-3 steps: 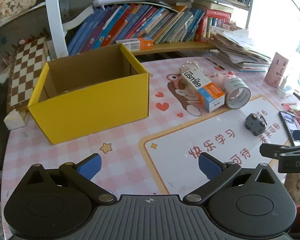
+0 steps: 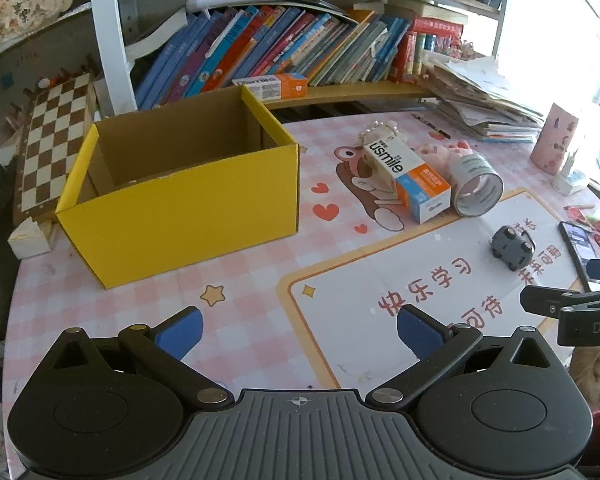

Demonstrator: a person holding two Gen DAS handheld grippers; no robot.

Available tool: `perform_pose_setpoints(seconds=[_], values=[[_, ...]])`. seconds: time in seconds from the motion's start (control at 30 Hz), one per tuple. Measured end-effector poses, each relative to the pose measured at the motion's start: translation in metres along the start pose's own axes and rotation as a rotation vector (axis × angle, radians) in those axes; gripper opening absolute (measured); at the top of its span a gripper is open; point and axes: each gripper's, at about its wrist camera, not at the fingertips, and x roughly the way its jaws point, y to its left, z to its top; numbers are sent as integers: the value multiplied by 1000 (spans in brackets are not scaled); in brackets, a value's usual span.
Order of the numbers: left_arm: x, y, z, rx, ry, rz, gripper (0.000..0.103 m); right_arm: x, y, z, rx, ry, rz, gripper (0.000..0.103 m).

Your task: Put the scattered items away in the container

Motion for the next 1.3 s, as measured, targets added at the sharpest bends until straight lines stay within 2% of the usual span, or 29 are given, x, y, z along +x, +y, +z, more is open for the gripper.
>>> perform_pose_setpoints(seconds=[0.27, 1.3], values=[[3, -3, 3, -8, 24, 0, 103, 1, 0, 0, -6, 1, -3, 103], [4, 0, 3, 0, 20, 4, 103, 3, 2, 2, -3, 6, -1, 103]])
